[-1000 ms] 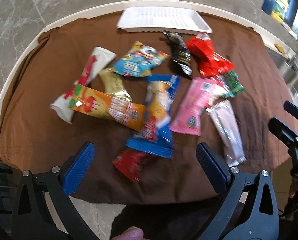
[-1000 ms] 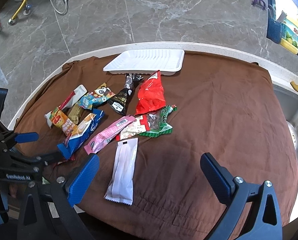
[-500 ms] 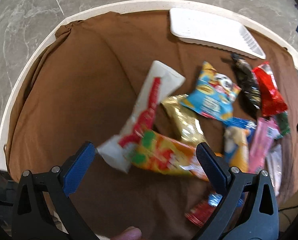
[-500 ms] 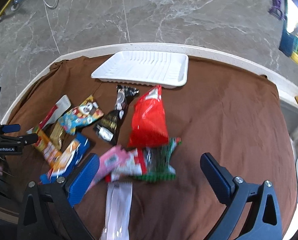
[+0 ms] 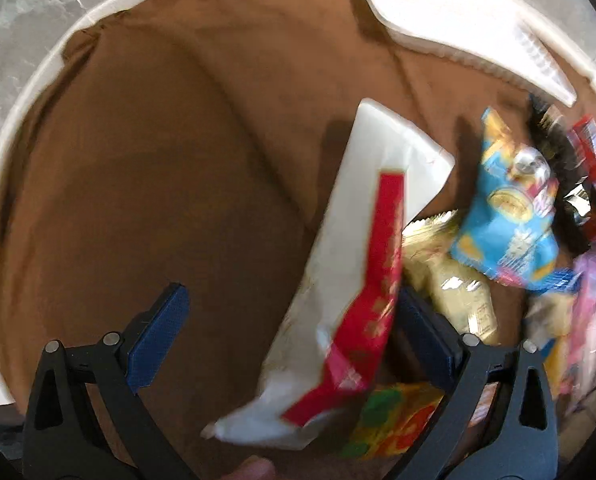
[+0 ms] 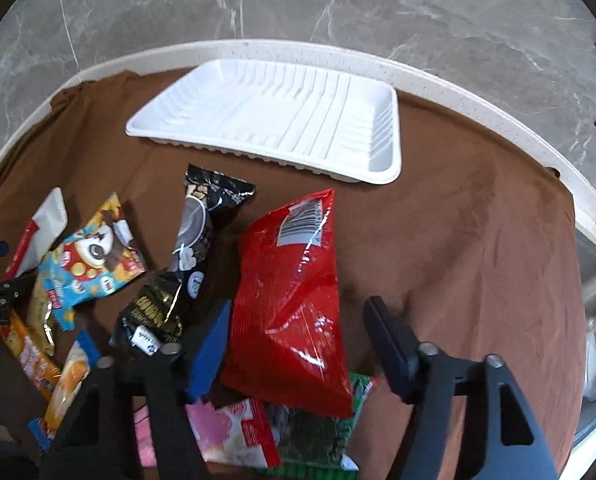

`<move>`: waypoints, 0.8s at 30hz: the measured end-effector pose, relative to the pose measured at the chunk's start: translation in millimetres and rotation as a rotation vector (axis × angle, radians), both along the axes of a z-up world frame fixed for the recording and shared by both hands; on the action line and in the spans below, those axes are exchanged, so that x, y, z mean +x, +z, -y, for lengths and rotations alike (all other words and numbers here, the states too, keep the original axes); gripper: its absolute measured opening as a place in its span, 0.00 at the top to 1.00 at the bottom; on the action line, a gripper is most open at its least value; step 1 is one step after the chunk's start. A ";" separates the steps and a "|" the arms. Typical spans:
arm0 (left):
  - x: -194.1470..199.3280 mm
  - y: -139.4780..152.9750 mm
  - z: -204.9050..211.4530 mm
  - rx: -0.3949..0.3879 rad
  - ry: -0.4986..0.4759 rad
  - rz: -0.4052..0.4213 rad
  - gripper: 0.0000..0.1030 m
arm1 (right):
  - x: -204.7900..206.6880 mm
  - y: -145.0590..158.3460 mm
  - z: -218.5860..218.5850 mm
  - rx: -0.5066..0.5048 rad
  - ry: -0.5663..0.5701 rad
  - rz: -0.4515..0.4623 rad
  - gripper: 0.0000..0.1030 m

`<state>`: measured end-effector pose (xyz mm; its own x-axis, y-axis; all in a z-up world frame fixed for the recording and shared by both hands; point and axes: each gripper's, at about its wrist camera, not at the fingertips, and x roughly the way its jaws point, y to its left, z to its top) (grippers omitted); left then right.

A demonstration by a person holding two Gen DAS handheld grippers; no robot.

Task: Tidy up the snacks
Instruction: 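Grasp the white-red bar with the left tool while the right tool grasps the red bag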

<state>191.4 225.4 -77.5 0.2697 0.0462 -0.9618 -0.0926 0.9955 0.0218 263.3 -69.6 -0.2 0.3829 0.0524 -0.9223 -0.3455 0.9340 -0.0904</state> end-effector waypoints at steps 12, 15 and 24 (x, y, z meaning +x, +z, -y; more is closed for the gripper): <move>-0.5 -5.5 -17.7 -0.030 -0.046 0.159 0.00 | 9.4 -15.0 -5.5 -0.016 -0.018 -0.071 0.52; -2.9 -6.0 -19.1 -0.029 -0.065 0.179 0.00 | 11.9 -15.6 -3.6 0.006 -0.032 -0.088 0.52; 2.3 -4.7 -11.6 -0.033 -0.168 0.149 0.03 | 17.5 -17.3 -0.6 0.025 -0.051 -0.118 0.51</move>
